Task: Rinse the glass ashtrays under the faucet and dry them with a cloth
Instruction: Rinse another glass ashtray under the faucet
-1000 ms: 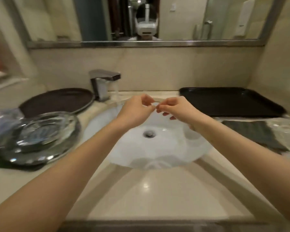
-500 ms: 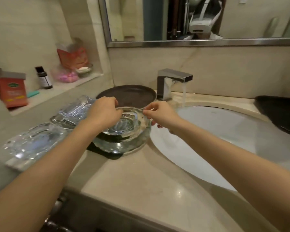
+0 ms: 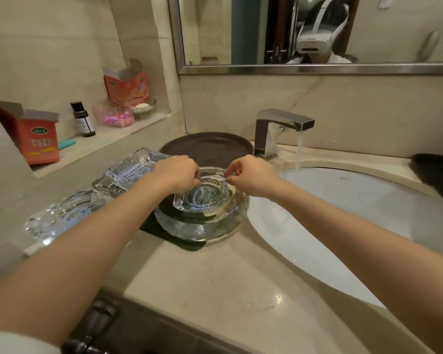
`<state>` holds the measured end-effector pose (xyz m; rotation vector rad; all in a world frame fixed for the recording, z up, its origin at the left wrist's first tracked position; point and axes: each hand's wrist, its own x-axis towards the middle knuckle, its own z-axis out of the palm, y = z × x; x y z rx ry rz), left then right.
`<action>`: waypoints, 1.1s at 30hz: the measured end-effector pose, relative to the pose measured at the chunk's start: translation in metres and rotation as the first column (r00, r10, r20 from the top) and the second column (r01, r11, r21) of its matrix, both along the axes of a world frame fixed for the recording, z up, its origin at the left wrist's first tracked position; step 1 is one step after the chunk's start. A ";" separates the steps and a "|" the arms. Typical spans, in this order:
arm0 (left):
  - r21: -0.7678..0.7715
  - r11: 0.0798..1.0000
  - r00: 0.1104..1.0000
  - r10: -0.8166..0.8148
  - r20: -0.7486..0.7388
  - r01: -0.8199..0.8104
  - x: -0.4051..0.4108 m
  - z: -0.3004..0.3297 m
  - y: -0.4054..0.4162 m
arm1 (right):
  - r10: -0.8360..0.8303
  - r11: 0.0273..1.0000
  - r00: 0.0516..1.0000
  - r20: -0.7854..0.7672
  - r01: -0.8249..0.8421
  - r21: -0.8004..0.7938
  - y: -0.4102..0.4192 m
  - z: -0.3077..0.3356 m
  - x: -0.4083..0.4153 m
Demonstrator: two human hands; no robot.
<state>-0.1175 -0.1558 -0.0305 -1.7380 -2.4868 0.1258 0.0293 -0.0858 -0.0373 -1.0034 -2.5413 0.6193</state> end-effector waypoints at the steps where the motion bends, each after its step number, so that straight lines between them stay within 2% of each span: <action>1: -0.006 1.000 1.000 -0.007 -0.005 0.007 -0.001 0.001 0.002 | 0.007 1.000 1.000 -0.002 -0.007 -0.003 0.001 0.001 0.000; 4: -0.038 0.999 0.999 -0.025 -0.023 0.024 -0.003 0.001 0.008 | 0.017 1.000 1.000 -0.016 -0.017 -0.020 0.002 0.002 0.001; 7: -0.031 0.999 0.998 -0.042 0.042 0.044 -0.005 0.005 0.008 | 0.003 1.000 0.999 -0.047 -0.004 -0.027 0.005 -0.001 0.001; 9: 0.038 0.997 0.991 -0.067 0.115 0.063 -0.006 0.010 0.006 | -0.005 1.000 0.996 -0.087 0.002 -0.027 0.007 -0.004 0.000; 11: 0.129 0.990 0.976 -0.080 0.201 0.054 -0.003 0.016 0.004 | 0.001 0.995 0.989 -0.145 -0.014 -0.094 0.009 -0.007 0.001; 17: 0.443 0.896 0.966 -0.100 0.241 -0.018 0.019 0.037 0.003 | -0.003 0.914 0.925 -0.379 -0.152 -0.377 0.011 0.002 0.019; 19: 0.512 0.856 0.942 -0.111 0.316 -0.071 0.031 0.043 0.013 | -0.062 0.900 0.900 -0.432 -0.137 -0.415 0.016 0.011 0.031; 21: 0.521 0.842 0.888 -0.124 0.442 -0.142 0.047 0.046 0.027 | -0.180 0.900 0.866 -0.466 -0.046 -0.434 0.023 0.021 0.047; 23: 0.486 0.847 0.768 -0.160 0.620 -0.217 0.069 0.046 0.042 | -0.296 0.897 0.825 -0.481 0.068 -0.436 0.035 0.028 0.067; 24: 0.450 0.856 0.649 -0.193 0.736 -0.255 0.082 0.043 0.048 | -0.336 0.895 0.817 -0.469 0.121 -0.430 0.042 0.029 0.078; 26: 0.295 0.913 0.286 -0.213 0.934 -0.283 0.109 0.036 0.059 | -0.386 0.879 0.827 -0.409 0.196 -0.434 0.056 0.027 0.100; 27: 0.216 0.935 0.127 -0.187 0.974 -0.280 0.121 0.032 0.063 | -0.406 0.869 0.834 -0.373 0.225 -0.441 0.062 0.024 0.110; 29: 0.098 0.955 -0.097 -0.130 0.987 -0.280 0.140 0.020 0.074 | -0.438 0.851 0.836 -0.330 0.266 -0.453 0.073 0.014 0.128; 31: 0.016 0.959 -0.225 -0.082 0.971 -0.284 0.152 0.008 0.087 | -0.460 0.832 0.826 -0.326 0.273 -0.483 0.083 0.001 0.138; 33: -0.044 0.956 -0.267 -0.037 0.963 -0.290 0.162 -0.005 0.099 | -0.475 0.820 0.818 -0.326 0.276 -0.502 0.092 -0.014 0.143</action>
